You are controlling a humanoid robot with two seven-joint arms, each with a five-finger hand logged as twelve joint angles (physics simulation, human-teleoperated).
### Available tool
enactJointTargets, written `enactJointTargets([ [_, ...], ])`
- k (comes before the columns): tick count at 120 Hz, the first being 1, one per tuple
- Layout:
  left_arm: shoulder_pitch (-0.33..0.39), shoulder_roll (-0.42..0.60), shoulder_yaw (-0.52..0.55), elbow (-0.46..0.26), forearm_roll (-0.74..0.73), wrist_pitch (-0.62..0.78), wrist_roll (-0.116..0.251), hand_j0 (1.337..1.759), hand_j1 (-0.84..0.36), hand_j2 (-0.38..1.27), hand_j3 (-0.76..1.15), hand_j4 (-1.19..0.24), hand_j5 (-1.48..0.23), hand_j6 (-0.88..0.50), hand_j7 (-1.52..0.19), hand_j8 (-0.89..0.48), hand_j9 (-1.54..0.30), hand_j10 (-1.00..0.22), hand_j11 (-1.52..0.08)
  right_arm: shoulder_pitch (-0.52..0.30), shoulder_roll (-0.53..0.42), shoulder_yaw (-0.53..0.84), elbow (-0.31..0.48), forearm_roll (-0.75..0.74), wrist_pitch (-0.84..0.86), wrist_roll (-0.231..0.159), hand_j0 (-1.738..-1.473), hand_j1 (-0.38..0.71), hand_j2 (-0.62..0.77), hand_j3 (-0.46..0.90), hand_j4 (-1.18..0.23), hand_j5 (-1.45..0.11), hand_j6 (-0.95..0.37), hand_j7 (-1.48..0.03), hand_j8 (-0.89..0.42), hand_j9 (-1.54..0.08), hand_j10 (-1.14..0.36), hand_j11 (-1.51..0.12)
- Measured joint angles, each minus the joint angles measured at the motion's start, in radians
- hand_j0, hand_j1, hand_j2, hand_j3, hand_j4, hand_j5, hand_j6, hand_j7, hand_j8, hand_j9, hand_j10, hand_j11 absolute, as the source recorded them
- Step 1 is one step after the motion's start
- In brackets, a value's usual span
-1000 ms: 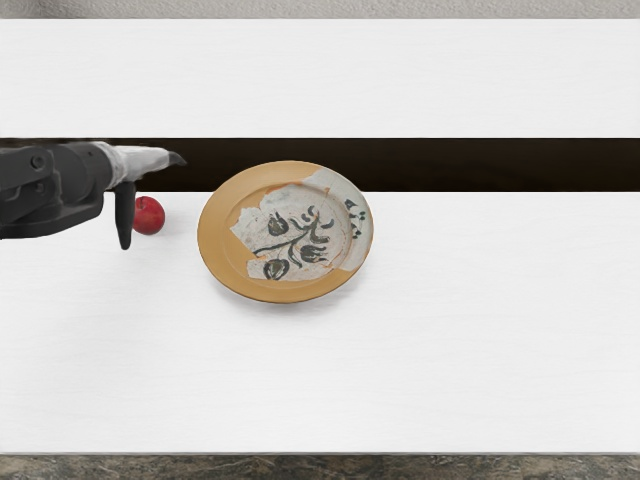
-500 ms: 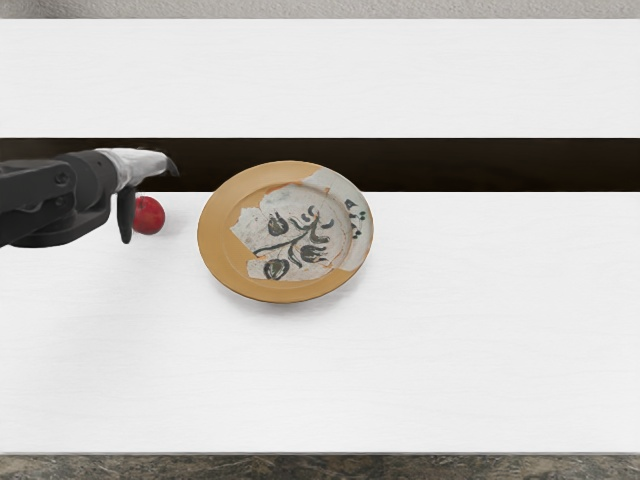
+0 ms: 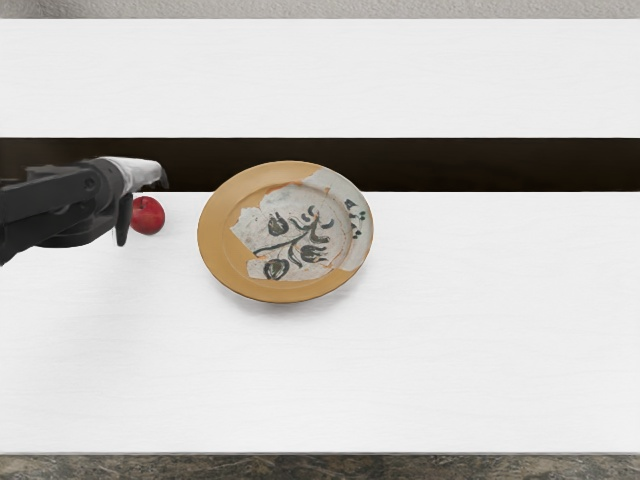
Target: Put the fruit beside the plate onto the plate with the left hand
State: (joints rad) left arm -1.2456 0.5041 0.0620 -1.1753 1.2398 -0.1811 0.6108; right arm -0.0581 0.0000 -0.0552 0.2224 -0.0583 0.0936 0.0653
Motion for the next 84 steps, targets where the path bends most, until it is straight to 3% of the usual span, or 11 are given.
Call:
enactJointTargets([
  [84, 0.031, -0.025, 0.028, 0.008, 0.004, 0.058, 0.000, 1.658, -0.07, 0.07, 0.00, -0.35, -0.45, -0.35, -0.45, -0.35, -0.45, -0.35, -0.45, 0.000, 0.000, 0.000, 0.000, 0.000, 0.000, 0.000, -1.658, -0.33, 0.00, 0.00, -0.01, -0.02, -0.01, -0.02, -0.01, -0.02, -0.01, -0.02],
])
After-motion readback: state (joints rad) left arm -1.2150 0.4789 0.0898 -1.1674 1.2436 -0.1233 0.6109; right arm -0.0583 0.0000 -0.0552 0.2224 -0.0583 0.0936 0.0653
